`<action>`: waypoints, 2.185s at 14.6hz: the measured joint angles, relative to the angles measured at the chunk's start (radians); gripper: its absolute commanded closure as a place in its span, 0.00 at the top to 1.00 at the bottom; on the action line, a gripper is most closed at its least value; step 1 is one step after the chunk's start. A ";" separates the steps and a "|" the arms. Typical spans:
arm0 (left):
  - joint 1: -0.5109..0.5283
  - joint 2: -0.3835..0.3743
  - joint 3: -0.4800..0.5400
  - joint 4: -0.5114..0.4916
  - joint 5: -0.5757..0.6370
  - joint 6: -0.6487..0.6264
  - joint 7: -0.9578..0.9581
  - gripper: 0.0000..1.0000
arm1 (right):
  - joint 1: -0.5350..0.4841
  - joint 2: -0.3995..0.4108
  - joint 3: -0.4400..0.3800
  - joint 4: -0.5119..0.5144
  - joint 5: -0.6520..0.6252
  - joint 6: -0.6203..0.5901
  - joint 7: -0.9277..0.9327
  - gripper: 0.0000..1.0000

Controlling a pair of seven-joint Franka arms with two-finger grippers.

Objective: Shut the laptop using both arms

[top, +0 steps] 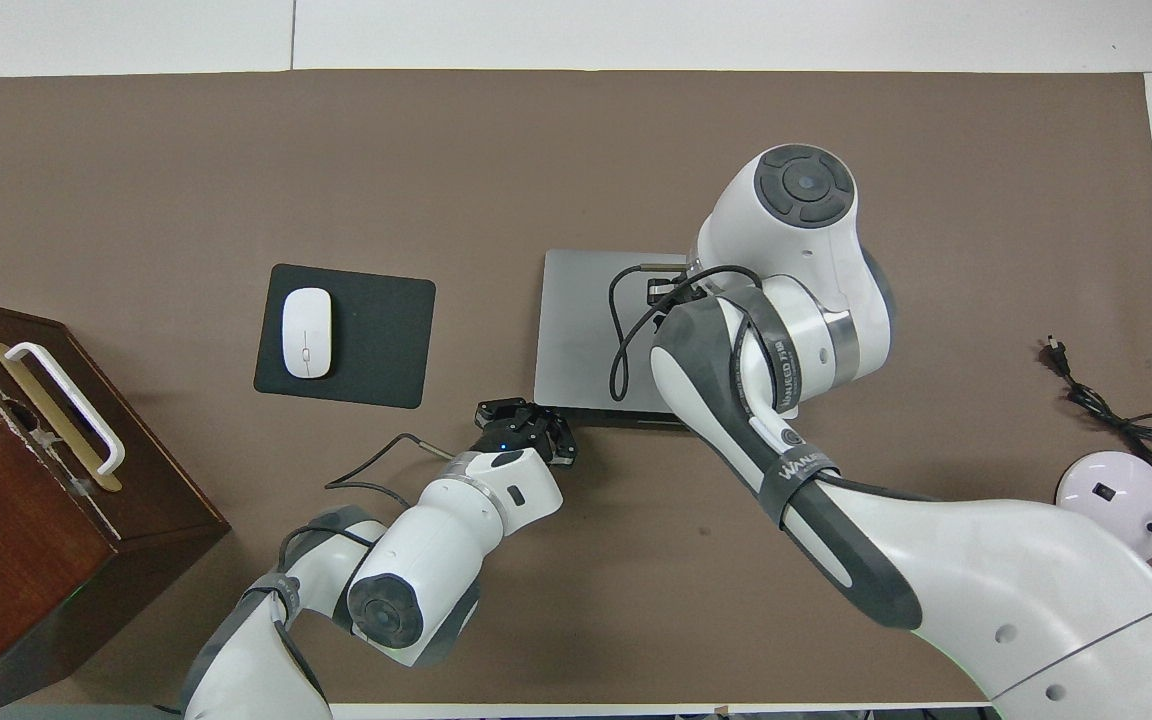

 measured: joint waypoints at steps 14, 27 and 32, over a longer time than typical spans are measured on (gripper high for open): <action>-0.010 0.000 -0.002 0.005 -0.058 -0.005 -0.091 0.00 | -0.356 -0.293 -0.019 0.061 -0.063 -0.253 -0.452 0.00; 0.045 -0.266 0.026 0.035 -0.072 -0.593 -0.134 0.00 | -0.440 -0.372 -0.018 0.061 -0.080 -0.325 -0.501 1.00; 0.118 -0.425 0.029 0.092 -0.072 -0.971 -0.136 0.00 | -0.497 -0.372 -0.019 0.056 -0.080 -0.326 -0.499 1.00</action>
